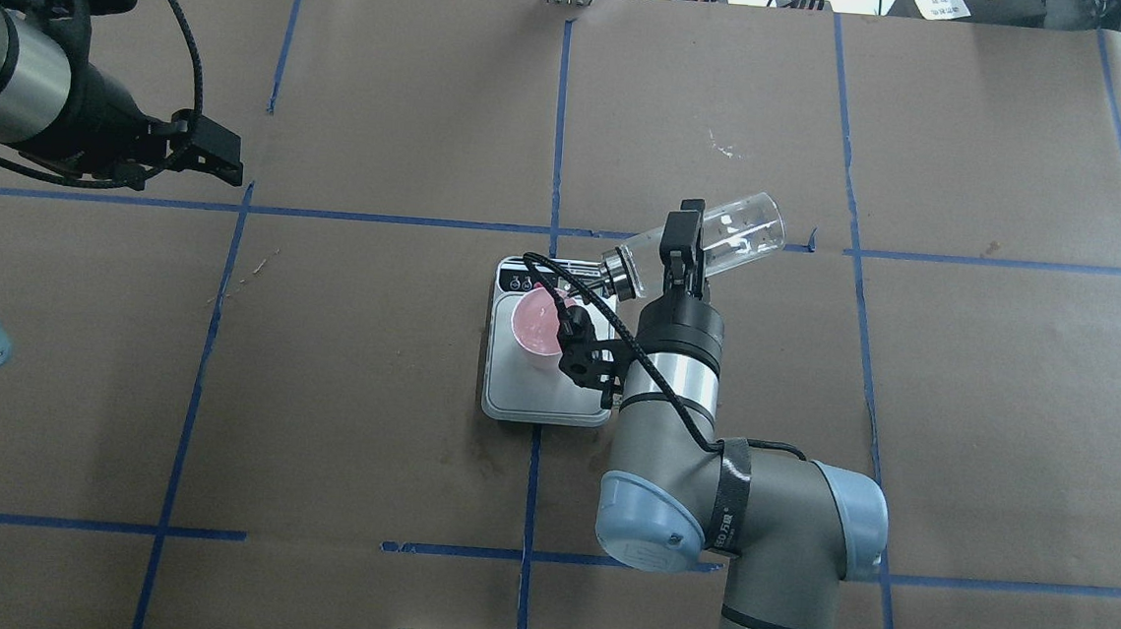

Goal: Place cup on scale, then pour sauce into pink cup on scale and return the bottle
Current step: 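Tilt the bottle spout over the pink cup with the right gripper, then tip the bottle upright and move it back away from the scale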

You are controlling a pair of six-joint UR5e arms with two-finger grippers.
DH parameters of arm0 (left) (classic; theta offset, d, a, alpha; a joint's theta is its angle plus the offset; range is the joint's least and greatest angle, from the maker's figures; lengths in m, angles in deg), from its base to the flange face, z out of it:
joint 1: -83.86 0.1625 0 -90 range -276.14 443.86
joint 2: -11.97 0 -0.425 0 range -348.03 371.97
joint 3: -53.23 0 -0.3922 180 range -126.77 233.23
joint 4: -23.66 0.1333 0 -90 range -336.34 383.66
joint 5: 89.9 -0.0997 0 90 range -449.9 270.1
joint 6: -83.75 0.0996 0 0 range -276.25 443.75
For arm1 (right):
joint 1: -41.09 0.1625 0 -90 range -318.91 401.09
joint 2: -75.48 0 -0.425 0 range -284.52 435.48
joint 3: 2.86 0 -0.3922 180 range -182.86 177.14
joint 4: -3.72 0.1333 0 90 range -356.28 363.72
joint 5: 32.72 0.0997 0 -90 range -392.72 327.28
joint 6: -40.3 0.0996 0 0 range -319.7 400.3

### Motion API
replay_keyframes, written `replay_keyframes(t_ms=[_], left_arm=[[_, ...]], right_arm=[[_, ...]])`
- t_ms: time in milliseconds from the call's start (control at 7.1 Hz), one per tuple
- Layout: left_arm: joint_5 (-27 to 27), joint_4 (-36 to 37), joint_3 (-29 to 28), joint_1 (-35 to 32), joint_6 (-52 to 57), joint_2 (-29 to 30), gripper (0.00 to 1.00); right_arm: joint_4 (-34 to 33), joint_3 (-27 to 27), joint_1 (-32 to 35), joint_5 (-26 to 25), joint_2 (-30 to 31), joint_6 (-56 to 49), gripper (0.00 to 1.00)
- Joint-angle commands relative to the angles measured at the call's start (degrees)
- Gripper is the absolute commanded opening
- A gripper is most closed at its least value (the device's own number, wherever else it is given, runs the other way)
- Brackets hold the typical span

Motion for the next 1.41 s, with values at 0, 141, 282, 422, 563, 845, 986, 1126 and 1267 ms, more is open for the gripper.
replay_keyframes(t_ms=[0, 141, 282, 422, 563, 845, 986, 1126, 1267], left_arm=[[0.0, 0.0, 0.0, 0.0, 0.0, 0.0, 1.00], [0.0, 0.0, 0.0, 0.0, 0.0, 0.0, 1.00], [0.0, 0.0, 0.0, 0.0, 0.0, 0.0, 1.00], [0.0, 0.0, 0.0, 0.0, 0.0, 0.0, 1.00], [0.0, 0.0, 0.0, 0.0, -0.1, 0.1, 1.00], [0.0, -0.1, 0.2, 0.2, -2.0, 0.3, 1.00], [-0.1, -0.1, 0.1, 0.2, -2.0, 0.3, 1.00], [0.0, -0.1, 0.2, 0.2, -2.0, 0.3, 1.00], [0.0, -0.1, 0.3, 0.1, -2.0, 0.3, 1.00]], right_arm=[[-1.9, 0.0, 0.0, -1.0, -0.5, -1.1, 0.00], [-2.0, 0.0, 0.0, -1.4, -0.3, -1.1, 0.00], [-1.9, 0.0, -0.1, -1.6, 0.0, -1.0, 0.00], [-1.9, 0.0, -0.1, -1.7, -0.1, -0.8, 0.00], [-1.6, 0.0, 0.0, -1.6, 0.0, 0.0, 0.00], [-0.3, -0.1, 0.1, -1.1, 0.6, 9.3, 0.00], [-0.3, -0.3, 0.0, -0.8, 0.8, 14.1, 0.00], [-0.3, -0.6, 0.0, 0.0, 0.9, 18.7, 0.00], [-0.2, -0.7, -0.3, 0.9, 1.5, 25.2, 0.00]])
